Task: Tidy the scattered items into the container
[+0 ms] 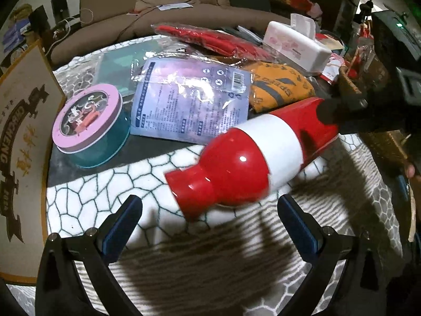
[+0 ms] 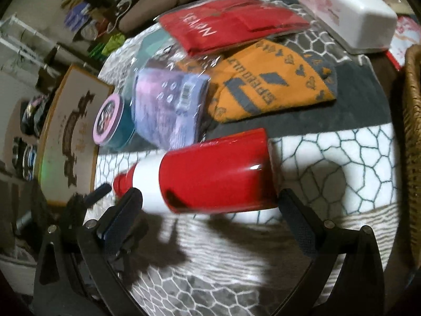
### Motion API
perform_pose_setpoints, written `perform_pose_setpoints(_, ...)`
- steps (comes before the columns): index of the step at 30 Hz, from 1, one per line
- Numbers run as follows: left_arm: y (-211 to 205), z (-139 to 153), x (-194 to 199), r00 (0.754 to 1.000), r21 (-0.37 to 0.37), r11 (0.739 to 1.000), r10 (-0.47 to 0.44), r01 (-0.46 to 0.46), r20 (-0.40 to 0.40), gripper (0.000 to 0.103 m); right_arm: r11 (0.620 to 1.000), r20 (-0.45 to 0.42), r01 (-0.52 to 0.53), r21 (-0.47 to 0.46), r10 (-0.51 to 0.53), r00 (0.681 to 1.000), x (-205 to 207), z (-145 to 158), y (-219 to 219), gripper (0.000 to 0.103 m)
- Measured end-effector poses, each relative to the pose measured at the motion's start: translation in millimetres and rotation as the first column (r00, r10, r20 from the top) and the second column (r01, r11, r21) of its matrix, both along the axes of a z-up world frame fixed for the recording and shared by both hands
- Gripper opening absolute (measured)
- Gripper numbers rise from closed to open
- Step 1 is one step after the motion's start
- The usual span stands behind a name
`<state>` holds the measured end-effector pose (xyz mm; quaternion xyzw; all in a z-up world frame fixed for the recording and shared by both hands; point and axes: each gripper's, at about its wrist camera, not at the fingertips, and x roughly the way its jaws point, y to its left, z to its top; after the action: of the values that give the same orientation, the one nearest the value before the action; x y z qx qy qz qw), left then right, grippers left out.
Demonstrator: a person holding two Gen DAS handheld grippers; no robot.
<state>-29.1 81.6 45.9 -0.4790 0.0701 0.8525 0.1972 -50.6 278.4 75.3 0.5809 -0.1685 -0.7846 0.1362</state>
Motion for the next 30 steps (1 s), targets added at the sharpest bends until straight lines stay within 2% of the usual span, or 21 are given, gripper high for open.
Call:
perform_pose_setpoints(9, -9.9, -3.3, -1.8, 1.000, -0.009, 1.000, 0.008, -0.008, 0.016, 0.103, 0.990, 0.013, -0.139, 0.012, 0.138, 0.990, 37.2, 5.7, -33.9, 0.103)
perform_pose_setpoints(11, -16.0, -3.0, 1.4, 1.000, -0.018, 1.000, 0.006, -0.006, 0.018, 0.103, 0.984, 0.010, -0.170, 0.048, 0.170, 0.985, 42.9, 9.3, -38.0, 0.103)
perform_pose_setpoints(12, -18.3, -2.6, 2.5, 1.000, -0.022, 1.000, 0.006, -0.006, 0.015, 0.103, 0.983, -0.020, -0.157, 0.094, 0.159, 0.987, 43.2, 16.3, -35.5, 0.103)
perform_pose_setpoints(14, -25.2, -2.2, 3.3, 1.000, -0.035, 0.999, 0.018, -0.018, 0.011, 0.103, 0.986, -0.080, -0.108, 0.127, 0.119, 0.990, 37.7, 27.5, -25.6, 0.103)
perform_pose_setpoints(16, -31.2, -1.6, 1.7, 0.999, -0.030, 0.999, 0.035, -0.035, 0.022, 0.103, 0.989, -0.130, -0.067, 0.135, 0.085, 0.988, 26.6, 33.9, -17.5, 0.103)
perform_pose_setpoints(18, -36.0, 0.2, 1.5, 0.998, -0.011, 0.999, 0.050, -0.050, 0.033, 0.103, 0.990, -0.161, -0.070, 0.121, 0.089, 0.983, 13.7, 32.0, -15.5, 0.103)
perform_pose_setpoints(21, -41.1, 3.2, 5.9, 0.998, 0.021, 0.998, 0.053, -0.054, 0.045, 0.103, 0.991, -0.126, -0.109, 0.077, 0.118, 0.985, -2.6, 14.5, -20.9, 0.103)
perform_pose_setpoints(24, -43.5, 3.9, 12.3, 0.998, 0.007, 0.999, 0.047, -0.048, 0.047, 0.103, 0.984, -0.096, -0.160, 0.084, 0.168, 0.981, -1.0, 2.5, -36.0, 0.103)
perform_pose_setpoints(27, -46.0, 3.7, 16.7, 0.998, -0.003, 0.999, 0.043, -0.043, 0.048, 0.103, 0.968, -0.107, -0.221, 0.118, 0.234, 0.966, 14.8, 5.3, -54.1, 0.103)
perform_pose_setpoints(30, -51.1, 4.5, 19.8, 0.997, 0.010, 0.999, 0.052, -0.053, 0.060, 0.103, 0.954, -0.123, -0.282, 0.097, 0.293, 0.948, 37.6, 13.7, -77.9, 0.103)
